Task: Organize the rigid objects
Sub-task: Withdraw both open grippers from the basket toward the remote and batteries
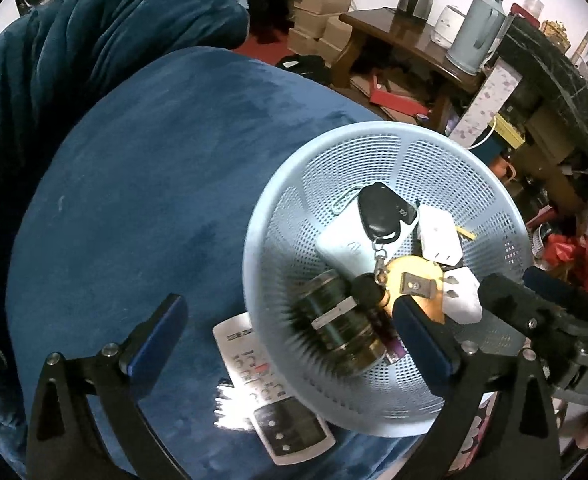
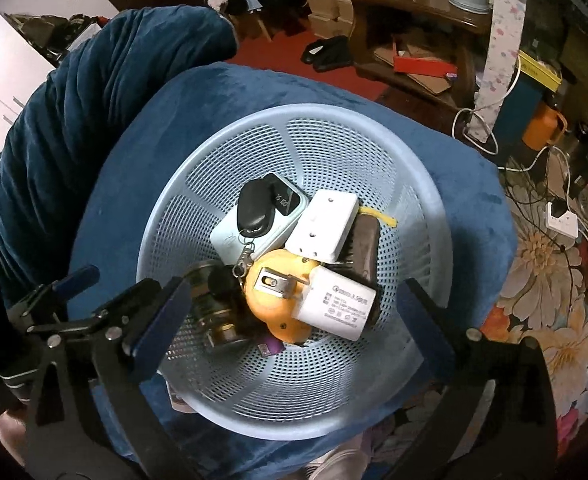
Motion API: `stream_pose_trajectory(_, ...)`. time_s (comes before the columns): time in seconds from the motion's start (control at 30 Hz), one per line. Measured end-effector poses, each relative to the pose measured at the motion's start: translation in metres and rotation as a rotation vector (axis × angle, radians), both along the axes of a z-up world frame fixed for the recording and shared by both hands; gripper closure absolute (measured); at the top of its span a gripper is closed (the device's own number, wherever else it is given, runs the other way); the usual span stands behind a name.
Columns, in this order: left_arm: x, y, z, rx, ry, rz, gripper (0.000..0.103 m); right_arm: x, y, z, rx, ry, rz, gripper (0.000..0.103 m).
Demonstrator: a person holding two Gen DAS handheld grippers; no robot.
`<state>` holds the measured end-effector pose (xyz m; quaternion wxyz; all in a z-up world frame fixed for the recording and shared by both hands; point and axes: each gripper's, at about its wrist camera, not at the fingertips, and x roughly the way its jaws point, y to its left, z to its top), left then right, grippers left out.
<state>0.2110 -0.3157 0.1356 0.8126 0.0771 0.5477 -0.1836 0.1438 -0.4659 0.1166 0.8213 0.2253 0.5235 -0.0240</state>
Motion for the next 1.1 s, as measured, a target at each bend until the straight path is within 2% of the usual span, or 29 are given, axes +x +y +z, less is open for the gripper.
stream_pose_trajectory(0.57,-0.014,0.043,0.013,0.006,-0.004,0.047,0.001,-0.008,0.033,0.012,-0.029,0.000,0.025,0.000)
stream_pose_trajectory(0.73,-0.019,0.066,0.008,-0.015,0.042,0.062,0.001,-0.016,0.046,0.016,-0.061,-0.001,0.051,0.000)
stream_pose_trajectory(0.9,-0.029,0.090,0.001,-0.025,0.083,0.103,0.001,-0.025,0.064,0.021,-0.035,0.009,0.090,0.000)
stream_pose_trajectory(1.1,-0.053,0.120,-0.002,0.005,0.070,0.113,0.001,-0.042,0.094,0.024,-0.008,0.009,0.133,0.000)
